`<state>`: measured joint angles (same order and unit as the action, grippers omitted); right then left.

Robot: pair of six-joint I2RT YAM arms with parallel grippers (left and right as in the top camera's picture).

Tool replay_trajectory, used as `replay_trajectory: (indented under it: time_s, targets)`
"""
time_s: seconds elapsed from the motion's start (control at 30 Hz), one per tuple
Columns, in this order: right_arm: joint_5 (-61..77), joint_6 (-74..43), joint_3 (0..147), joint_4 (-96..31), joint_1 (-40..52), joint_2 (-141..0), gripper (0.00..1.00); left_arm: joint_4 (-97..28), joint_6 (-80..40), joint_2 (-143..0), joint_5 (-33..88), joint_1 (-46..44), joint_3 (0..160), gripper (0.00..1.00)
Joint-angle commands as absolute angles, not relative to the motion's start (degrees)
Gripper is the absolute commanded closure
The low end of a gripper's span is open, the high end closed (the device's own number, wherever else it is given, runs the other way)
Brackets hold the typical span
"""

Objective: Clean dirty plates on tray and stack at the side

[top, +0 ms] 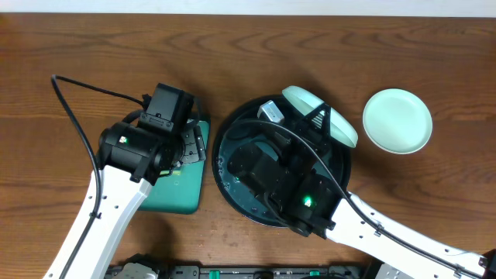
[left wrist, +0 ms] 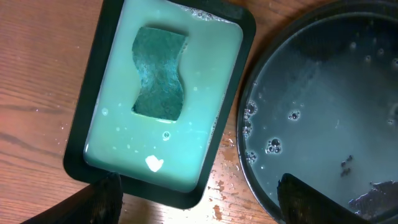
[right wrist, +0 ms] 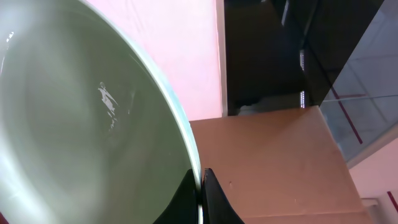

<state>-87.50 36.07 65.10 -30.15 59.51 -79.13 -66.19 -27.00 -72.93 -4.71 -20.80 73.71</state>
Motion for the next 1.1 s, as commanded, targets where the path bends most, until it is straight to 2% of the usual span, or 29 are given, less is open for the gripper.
replay_trajectory:
  time_s: [0.0,0.43,0.53,0.6,0.67,0.77,0.87,0.93,1.07]
  targets:
    - [-90.00,36.49,66.08,-29.98,59.72,-79.20,0.99,-66.41,-27.27,-72.93,-5.45,-20.97,73.67,0.20]
    - [-89.97,36.25,66.08,-29.93,59.72,-79.20,0.99,-66.39,-27.27,-72.93,-5.45,-20.97,73.67,0.20]
    - [-86.00,28.77,65.87,-30.20,59.53,-79.20,0.99,-66.39,-27.27,-72.93,-5.45,-20.97,73.67,0.20]
    - [-75.44,17.04,65.76,-34.22,59.20,-79.20,0.99,-66.41,-27.29,-72.93,-5.45,-20.97,73.67,0.20]
    - [-56.82,4.23,65.76,-39.83,57.80,-79.20,0.99,-66.39,-27.29,-72.93,-5.43,-20.97,73.67,0.20]
    - [-35.33,-12.64,64.12,-40.16,52.66,-79.46,0.99,-66.43,-27.29,-72.93,-5.43,-20.97,73.67,0.20]
    - [-29.98,-25.87,62.15,-39.70,46.92,-79.50,0.99,-66.41,-27.27,-72.93,-5.45,-20.97,73.67,0.20]
    - [-25.06,-29.08,62.06,-39.57,43.11,-79.48,0.99,-66.41,-27.27,-72.93,-5.45,-20.97,73.67,0.20]
    - [-6.79,-29.91,62.08,-36.53,33.65,-77.93,0.99,-66.37,-27.29,-72.93,-5.45,-20.97,73.67,0.20]
